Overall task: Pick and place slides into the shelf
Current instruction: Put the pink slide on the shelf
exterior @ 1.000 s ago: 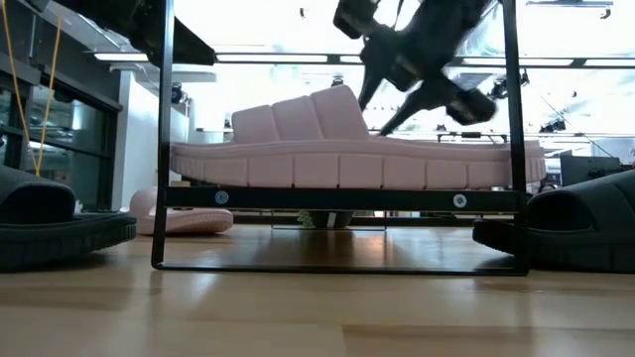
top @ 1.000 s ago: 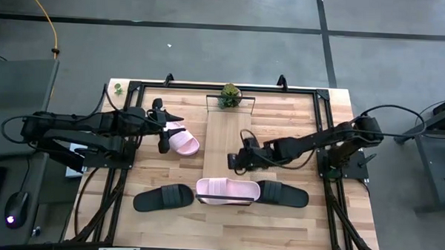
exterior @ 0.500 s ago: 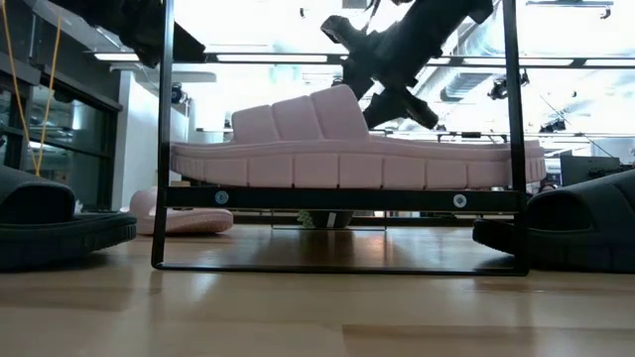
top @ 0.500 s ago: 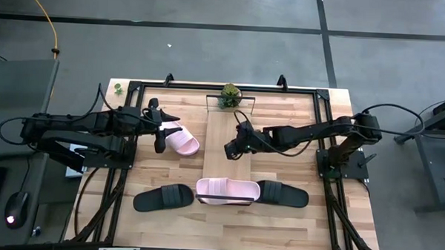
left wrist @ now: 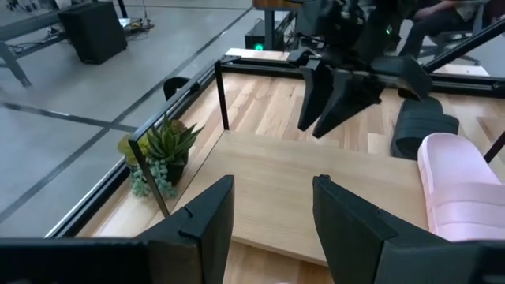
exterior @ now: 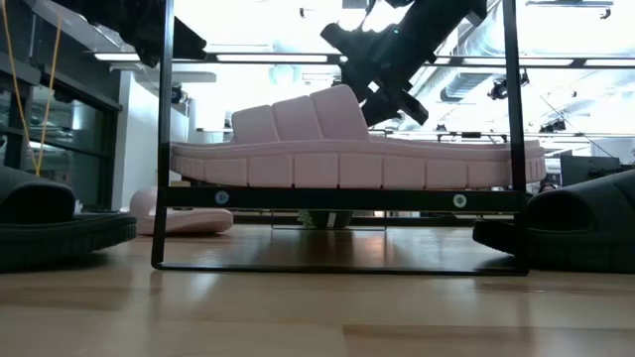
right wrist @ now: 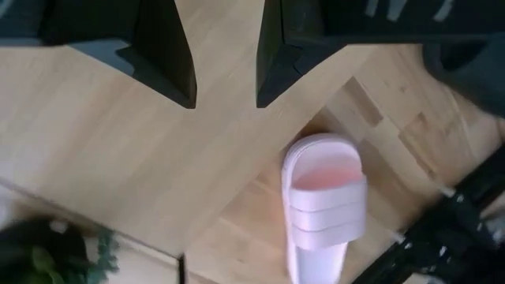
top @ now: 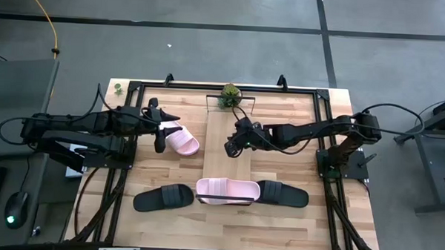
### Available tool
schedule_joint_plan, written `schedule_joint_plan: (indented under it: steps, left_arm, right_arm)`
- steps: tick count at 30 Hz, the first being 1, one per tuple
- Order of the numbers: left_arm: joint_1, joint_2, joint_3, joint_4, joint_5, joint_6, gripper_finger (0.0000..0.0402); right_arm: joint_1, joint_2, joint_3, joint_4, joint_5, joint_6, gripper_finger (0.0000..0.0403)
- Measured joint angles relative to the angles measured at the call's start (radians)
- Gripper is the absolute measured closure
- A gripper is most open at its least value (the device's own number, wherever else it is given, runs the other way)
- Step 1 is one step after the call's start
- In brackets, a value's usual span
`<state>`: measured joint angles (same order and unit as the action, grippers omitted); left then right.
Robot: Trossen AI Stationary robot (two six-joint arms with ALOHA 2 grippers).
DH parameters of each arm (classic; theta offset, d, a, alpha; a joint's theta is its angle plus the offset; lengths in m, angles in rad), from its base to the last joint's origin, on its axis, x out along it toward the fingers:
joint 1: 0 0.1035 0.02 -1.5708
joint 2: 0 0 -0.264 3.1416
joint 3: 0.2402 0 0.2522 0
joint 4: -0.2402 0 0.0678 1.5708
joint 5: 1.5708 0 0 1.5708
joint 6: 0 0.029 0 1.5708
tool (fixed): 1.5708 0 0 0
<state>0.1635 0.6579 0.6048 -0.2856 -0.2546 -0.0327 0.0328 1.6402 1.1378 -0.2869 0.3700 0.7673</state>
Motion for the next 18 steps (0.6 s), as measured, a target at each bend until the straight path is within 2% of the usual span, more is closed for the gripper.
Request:
schedule_joint_plan:
  steps: [3, 8, 18]
  left_arm:
    - [0.000, 0.000, 0.000, 0.010, -0.003, 0.010, 0.0245]
    - [0.000, 0.000, 0.000, 0.061, -0.042, 0.037, 0.0245]
    - [0.000, 0.000, 0.063, 0.003, -0.054, -0.004, 0.0245]
  right_arm:
    - [0.003, 0.000, 0.000, 0.028, 0.011, -0.096, 0.0279]
    - [-0.013, 0.000, 0.018, 0.090, -0.079, -0.319, 0.0279]
    - [-0.033, 0.000, 0.055, 0.110, -0.084, -0.569, 0.0279]
